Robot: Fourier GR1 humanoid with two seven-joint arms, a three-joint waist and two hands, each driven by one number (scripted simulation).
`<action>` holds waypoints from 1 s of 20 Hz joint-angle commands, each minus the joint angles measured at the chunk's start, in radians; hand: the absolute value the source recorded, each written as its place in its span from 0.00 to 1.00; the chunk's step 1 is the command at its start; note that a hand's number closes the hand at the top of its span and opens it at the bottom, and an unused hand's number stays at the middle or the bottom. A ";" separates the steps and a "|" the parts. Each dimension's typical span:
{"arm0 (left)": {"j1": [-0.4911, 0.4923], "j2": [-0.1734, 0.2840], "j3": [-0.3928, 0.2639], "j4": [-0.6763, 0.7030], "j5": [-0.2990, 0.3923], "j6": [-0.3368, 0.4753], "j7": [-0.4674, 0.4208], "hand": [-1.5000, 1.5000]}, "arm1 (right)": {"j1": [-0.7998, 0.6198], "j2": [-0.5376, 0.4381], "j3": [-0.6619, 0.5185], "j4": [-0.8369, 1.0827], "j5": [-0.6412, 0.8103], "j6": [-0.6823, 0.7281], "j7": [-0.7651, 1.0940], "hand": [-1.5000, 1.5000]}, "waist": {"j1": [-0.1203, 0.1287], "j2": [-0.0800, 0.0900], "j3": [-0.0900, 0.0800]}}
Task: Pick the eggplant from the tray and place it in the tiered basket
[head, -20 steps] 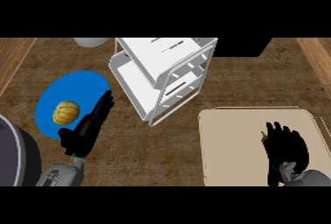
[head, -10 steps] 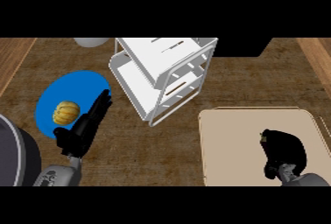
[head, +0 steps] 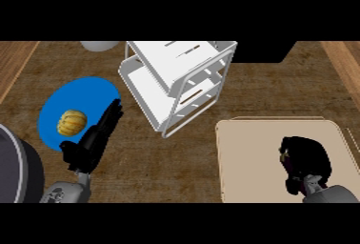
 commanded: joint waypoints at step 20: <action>0.016 0.003 0.012 0.012 -0.016 0.004 -0.021 0.50 | 0.213 0.430 0.388 -0.660 0.574 -0.497 0.776 1.00 | -0.026 -0.010 0.004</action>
